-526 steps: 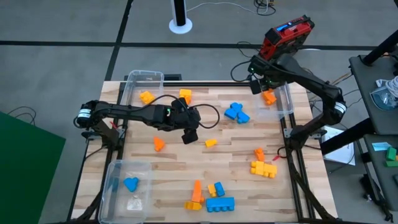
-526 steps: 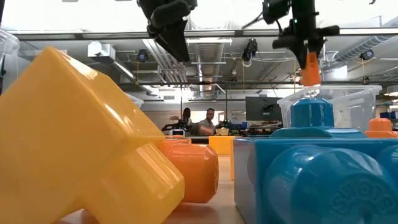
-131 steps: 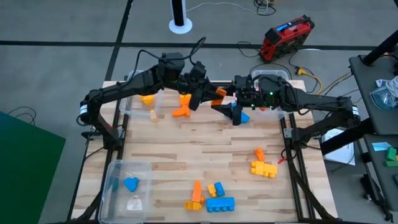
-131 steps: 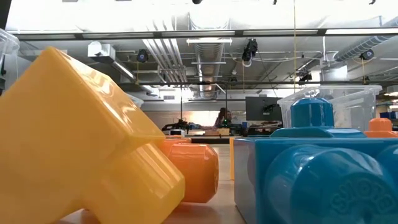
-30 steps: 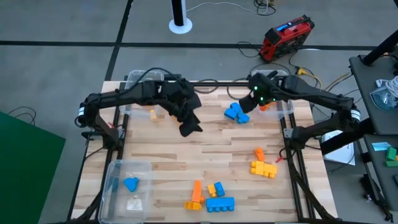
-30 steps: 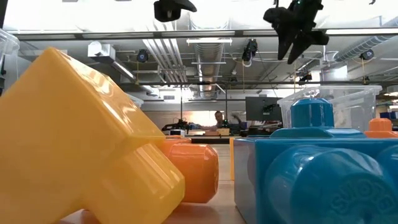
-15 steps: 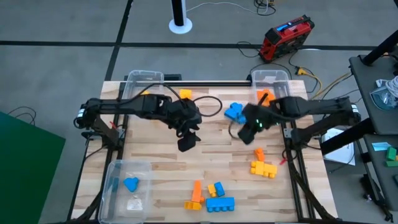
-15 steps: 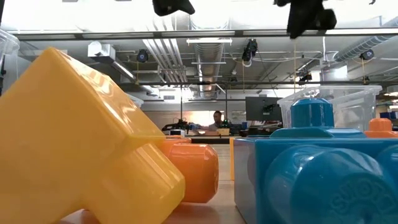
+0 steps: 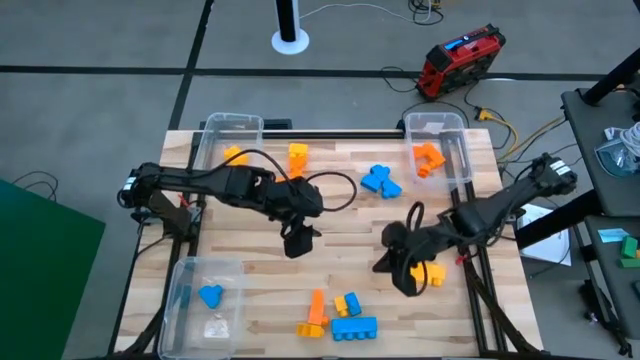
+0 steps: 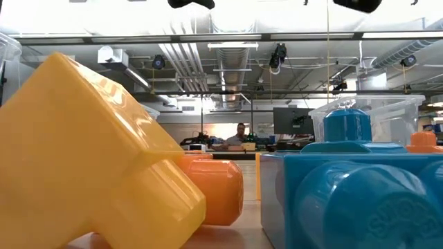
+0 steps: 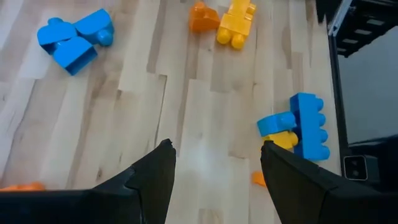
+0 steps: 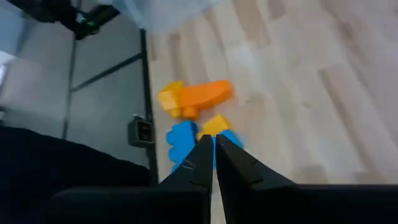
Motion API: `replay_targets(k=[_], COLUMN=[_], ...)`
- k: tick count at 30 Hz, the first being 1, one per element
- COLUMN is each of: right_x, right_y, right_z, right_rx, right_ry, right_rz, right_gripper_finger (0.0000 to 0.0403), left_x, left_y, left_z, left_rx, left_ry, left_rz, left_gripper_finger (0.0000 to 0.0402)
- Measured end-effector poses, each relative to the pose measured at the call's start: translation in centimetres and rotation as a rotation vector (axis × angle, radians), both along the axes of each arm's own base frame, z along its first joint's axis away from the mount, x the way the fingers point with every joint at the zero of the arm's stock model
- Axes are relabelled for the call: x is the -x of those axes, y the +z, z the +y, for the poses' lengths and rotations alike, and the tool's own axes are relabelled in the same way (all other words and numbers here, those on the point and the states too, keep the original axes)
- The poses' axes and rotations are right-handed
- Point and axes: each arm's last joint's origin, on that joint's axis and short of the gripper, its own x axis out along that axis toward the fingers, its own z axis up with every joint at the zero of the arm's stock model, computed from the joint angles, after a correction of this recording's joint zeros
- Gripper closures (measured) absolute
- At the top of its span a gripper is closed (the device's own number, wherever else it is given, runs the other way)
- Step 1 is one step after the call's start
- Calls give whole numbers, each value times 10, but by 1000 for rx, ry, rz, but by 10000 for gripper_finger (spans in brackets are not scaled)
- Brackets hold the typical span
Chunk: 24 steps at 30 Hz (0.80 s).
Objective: Sort blocks
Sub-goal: Put the bottom center blue game piece into the bottom left transparent bin
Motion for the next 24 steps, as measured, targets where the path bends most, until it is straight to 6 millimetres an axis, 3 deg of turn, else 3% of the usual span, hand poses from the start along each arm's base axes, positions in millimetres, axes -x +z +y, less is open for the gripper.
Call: replay_targets(k=[5,9,19,24], right_x=[-1,-8,-56,-72], right_y=[-33,-63,-93,-112], right_z=[8,11,42,54], right_rx=[-24,-29,-18,15], right_ry=[26,-2,134,212], right_rz=[-63,-4,102,241], right_gripper_finger=[393,393,393,393], left_x=[0,0,6,12], left_y=[0,0,-3,-5], left_z=[-1,-2,-20,-23], left_rx=[-60,-49,-78,-121], left_ry=[53,121,120,174], left_rz=[-10,-15,15,55], left_gripper_finger=[188,188,188,188])
